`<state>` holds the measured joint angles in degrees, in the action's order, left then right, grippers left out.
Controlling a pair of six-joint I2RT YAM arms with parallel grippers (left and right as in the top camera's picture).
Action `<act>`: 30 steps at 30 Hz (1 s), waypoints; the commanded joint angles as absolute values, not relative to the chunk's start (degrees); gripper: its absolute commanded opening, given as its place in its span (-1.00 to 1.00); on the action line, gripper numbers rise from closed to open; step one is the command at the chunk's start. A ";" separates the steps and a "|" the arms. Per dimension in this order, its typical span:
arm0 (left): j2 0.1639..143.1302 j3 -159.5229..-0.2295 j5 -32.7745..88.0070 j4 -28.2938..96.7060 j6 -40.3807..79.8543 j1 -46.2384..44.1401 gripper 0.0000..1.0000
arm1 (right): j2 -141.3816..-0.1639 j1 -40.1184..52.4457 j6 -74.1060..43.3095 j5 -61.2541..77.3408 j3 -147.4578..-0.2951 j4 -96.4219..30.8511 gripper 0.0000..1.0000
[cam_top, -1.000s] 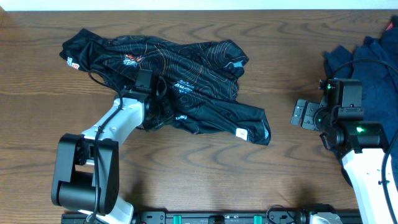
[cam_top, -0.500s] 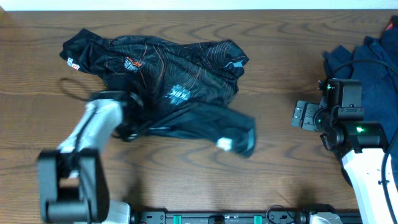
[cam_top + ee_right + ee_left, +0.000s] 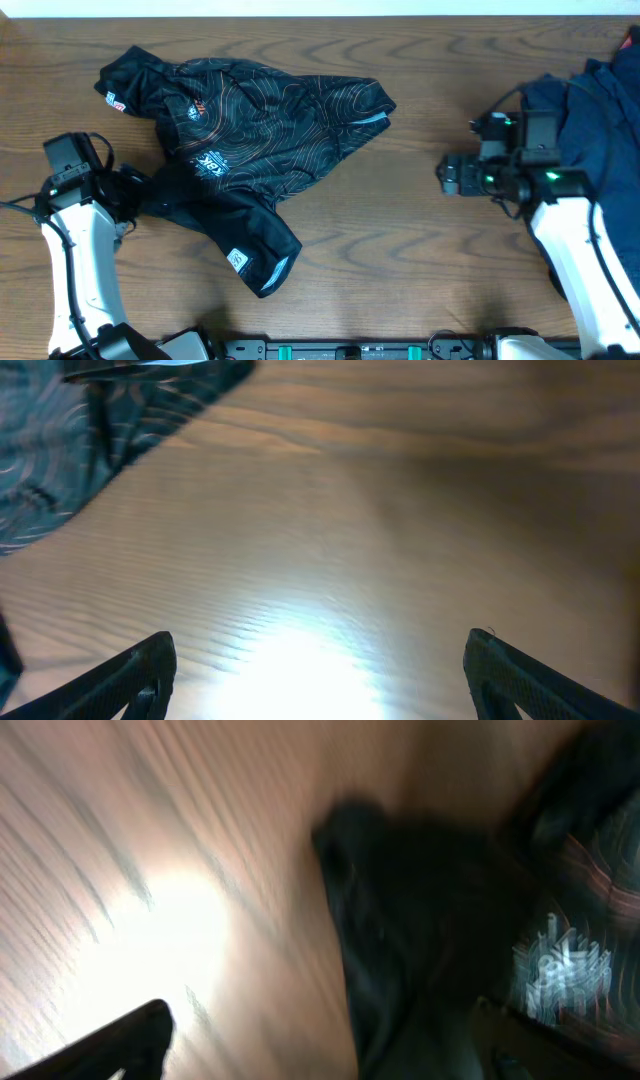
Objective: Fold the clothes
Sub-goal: 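Grasp the lower-left corner of the jersey with the left gripper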
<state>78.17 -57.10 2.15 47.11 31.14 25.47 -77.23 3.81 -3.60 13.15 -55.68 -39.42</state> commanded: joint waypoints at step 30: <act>80.44 -34.94 16.27 35.16 34.63 0.49 0.68 | -94.19 17.54 -12.86 11.33 -55.72 -22.09 0.78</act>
<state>79.11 -36.67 16.38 36.38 34.04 0.67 -94.13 17.08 -11.99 11.92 -55.66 -21.80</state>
